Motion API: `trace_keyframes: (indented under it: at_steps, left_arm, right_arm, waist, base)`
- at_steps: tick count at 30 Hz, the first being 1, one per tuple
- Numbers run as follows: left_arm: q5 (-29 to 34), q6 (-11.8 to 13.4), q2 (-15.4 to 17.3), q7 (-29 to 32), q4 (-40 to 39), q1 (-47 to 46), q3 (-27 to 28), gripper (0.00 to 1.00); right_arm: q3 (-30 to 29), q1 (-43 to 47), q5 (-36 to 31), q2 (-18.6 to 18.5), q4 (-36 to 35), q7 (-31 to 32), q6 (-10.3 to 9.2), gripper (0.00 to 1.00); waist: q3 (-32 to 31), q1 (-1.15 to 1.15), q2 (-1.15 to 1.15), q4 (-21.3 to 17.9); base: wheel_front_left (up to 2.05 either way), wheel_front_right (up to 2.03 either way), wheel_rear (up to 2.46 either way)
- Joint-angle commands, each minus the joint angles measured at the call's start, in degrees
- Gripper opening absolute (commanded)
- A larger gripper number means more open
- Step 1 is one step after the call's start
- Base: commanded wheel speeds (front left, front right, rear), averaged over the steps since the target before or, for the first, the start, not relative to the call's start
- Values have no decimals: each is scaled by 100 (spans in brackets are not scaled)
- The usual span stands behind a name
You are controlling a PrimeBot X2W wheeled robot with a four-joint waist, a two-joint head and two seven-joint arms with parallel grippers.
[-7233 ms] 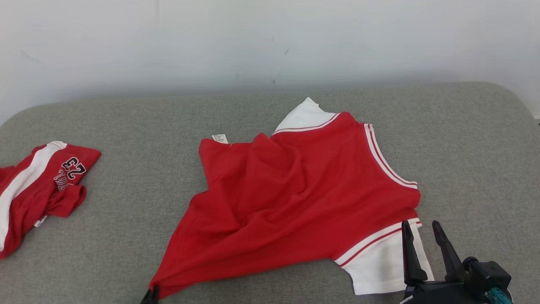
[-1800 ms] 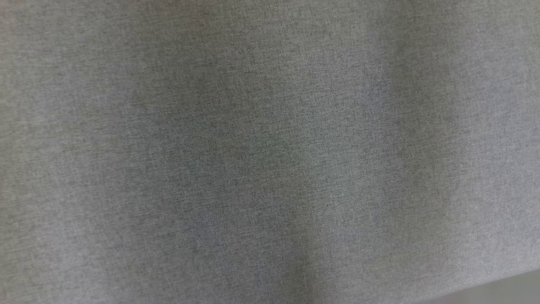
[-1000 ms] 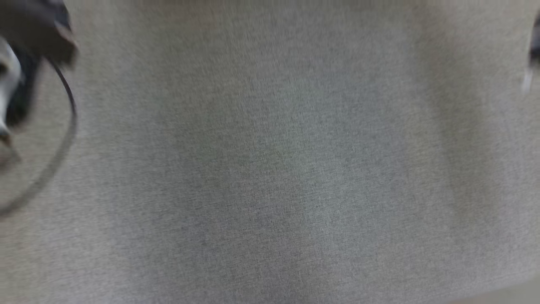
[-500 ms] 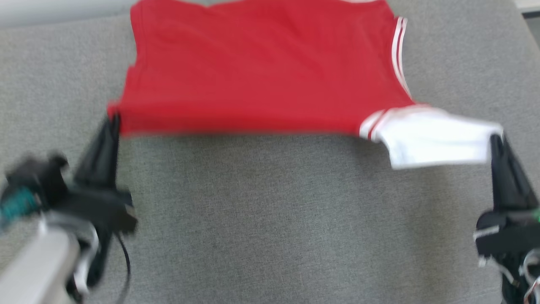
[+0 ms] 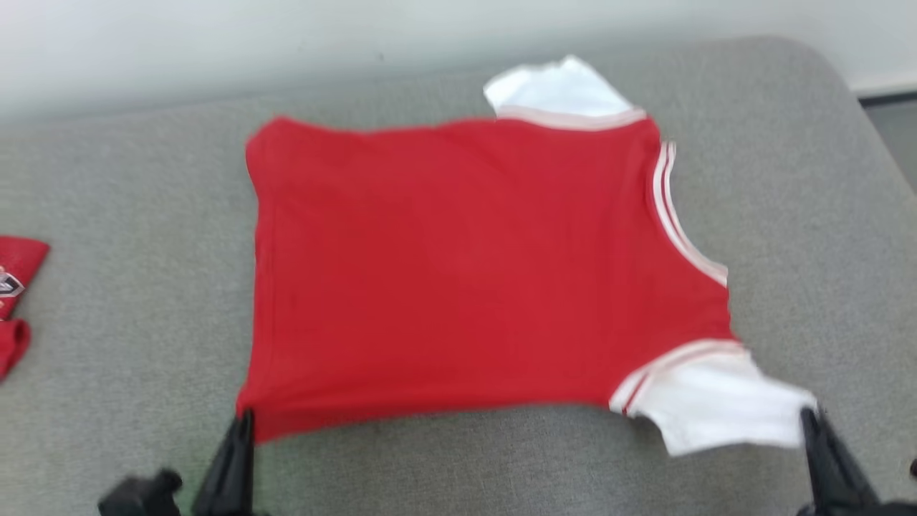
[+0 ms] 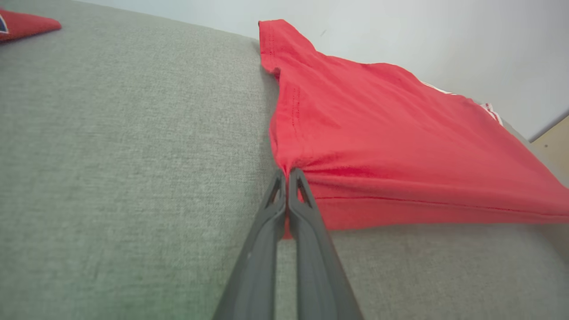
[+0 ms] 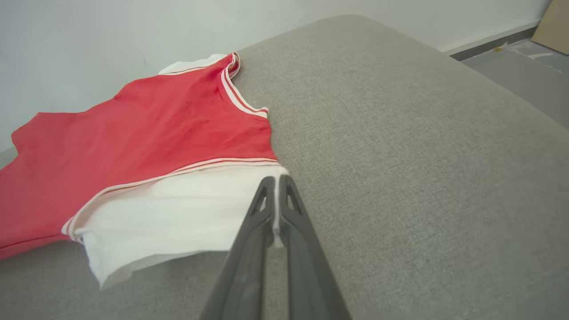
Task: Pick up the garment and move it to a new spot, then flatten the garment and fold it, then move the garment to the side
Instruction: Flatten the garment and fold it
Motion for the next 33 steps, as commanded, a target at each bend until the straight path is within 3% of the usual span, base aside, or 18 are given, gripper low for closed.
trace_keyframes:
  at_steps: [1, 11, 22, 33]
  left_arm:
    - [90, -48, -143, -20, 39, 276, 172, 0]
    - [693, -445, -732, -19, 343, 1152, 688, 0]
    - [1491, -750, -994, -19, 44, 848, 965, 0]
    - [1940, -998, -1106, -20, 278, 139, 1005, 0]
  right_arm:
    - [-34, 193, 60, 56, 112, -26, -14, 0]
    - [110, 824, 292, 169, 410, 134, -14, 0]
    - [168, 163, 830, 111, 185, 289, -14, 0]
    - [458, -1190, 571, -311, 660, 608, -14, 0]
  waist:
    - [-309, 1, 1, 88]
    - [-541, 1, 1, 174]
    - [-508, 1, 1, 262]
    - [-410, 1, 1, 304]
  base:
    - [0, 0, 0]
    - [0, 0, 0]
    - [0, 0, 0]
    - [0, 0, 0]
